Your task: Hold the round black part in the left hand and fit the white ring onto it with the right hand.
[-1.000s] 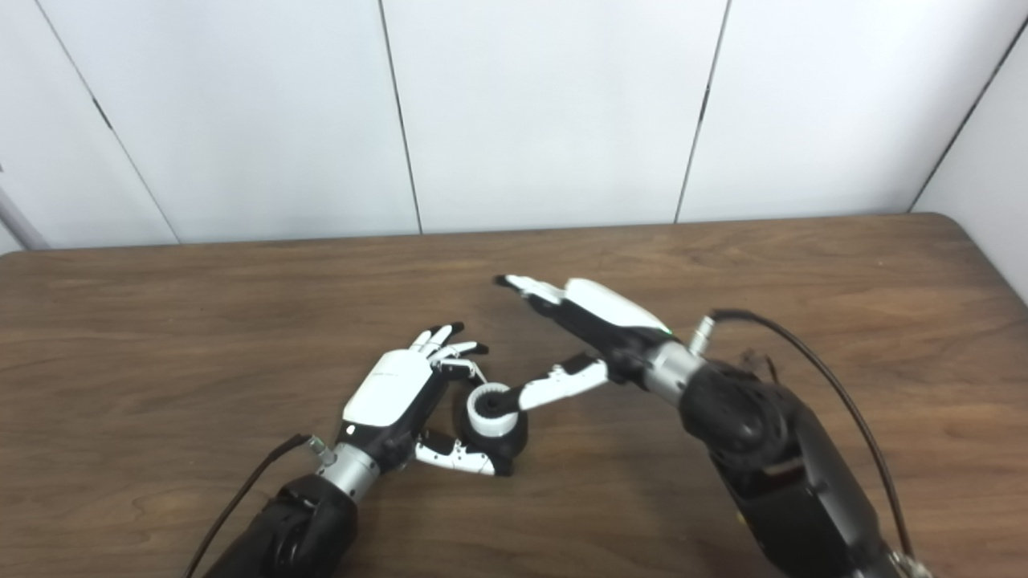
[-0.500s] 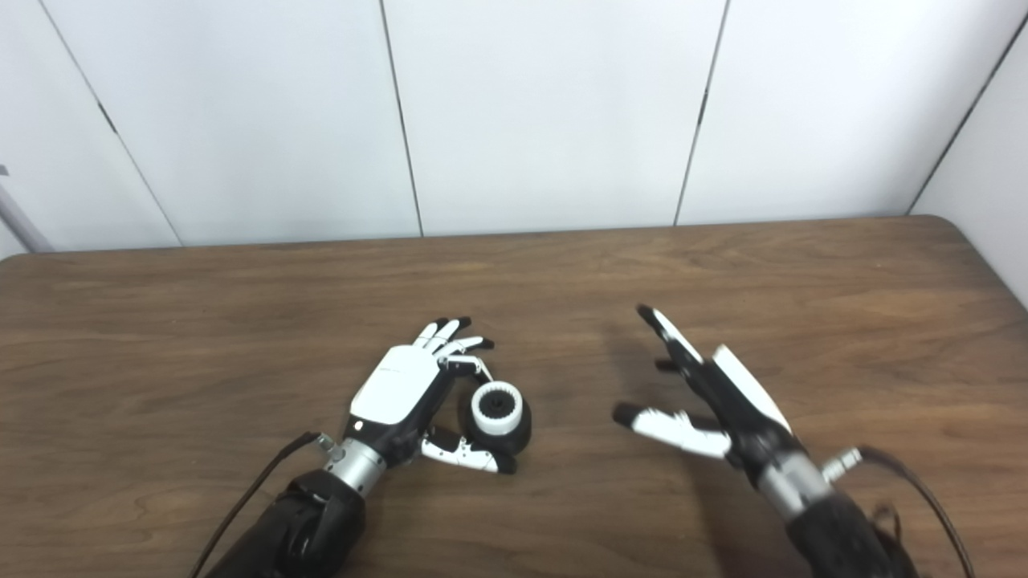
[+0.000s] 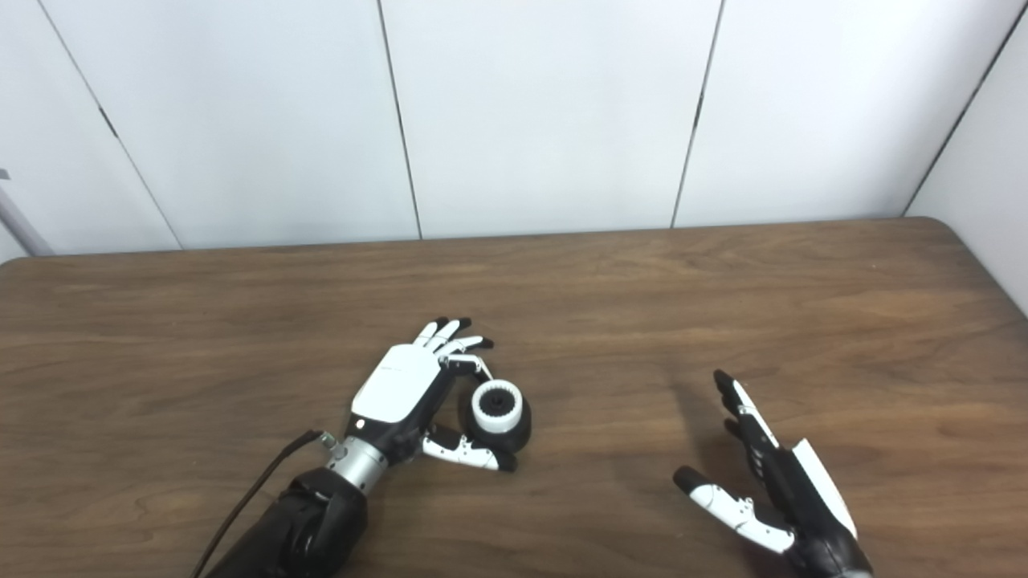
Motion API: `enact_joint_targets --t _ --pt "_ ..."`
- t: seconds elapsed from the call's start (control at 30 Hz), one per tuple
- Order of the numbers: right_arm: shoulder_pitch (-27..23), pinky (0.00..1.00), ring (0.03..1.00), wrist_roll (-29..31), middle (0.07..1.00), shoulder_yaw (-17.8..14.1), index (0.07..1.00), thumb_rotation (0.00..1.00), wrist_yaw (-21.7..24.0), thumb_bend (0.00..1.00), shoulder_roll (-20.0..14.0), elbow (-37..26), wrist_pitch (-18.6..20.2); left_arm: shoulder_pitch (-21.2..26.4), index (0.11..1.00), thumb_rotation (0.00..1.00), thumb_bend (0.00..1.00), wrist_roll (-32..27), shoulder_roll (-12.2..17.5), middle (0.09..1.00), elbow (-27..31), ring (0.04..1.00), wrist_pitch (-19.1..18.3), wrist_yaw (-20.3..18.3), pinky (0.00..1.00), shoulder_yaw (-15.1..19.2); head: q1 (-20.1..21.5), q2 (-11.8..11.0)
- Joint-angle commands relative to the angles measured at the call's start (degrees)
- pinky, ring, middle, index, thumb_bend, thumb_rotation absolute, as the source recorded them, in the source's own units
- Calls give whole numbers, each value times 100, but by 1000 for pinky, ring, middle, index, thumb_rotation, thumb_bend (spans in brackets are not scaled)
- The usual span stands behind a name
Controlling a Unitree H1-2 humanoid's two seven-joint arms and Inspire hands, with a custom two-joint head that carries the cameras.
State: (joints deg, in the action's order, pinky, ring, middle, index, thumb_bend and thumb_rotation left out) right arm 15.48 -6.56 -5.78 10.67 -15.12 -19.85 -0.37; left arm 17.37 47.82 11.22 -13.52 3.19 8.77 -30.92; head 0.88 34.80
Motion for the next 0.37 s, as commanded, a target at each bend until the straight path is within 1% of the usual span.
enact_joint_targets --t 0.0,0.1,0.23,0.33 --pt "-129 974 1000 -13 1000 -18 990 514 -84 468 -81 -133 -225 -173 480 49 522 67 76 853 -418 968 -119 -222 1000 -44 22 -8" --pt "-169 965 994 -120 998 12 986 532 -94 478 -111 -103 -241 -159 481 52 523 34 77 871 -404 977 -141 -299 1000 -20 24 -40" --pt "-201 959 987 -212 993 36 980 529 -115 484 -109 -79 -256 -153 486 57 523 76 106 896 -329 985 -204 -368 1000 -9 23 -72" --pt "-204 973 992 -207 997 53 984 525 -115 483 -105 -70 -259 -160 491 61 522 91 138 917 -254 990 -253 -415 1000 14 22 -91"
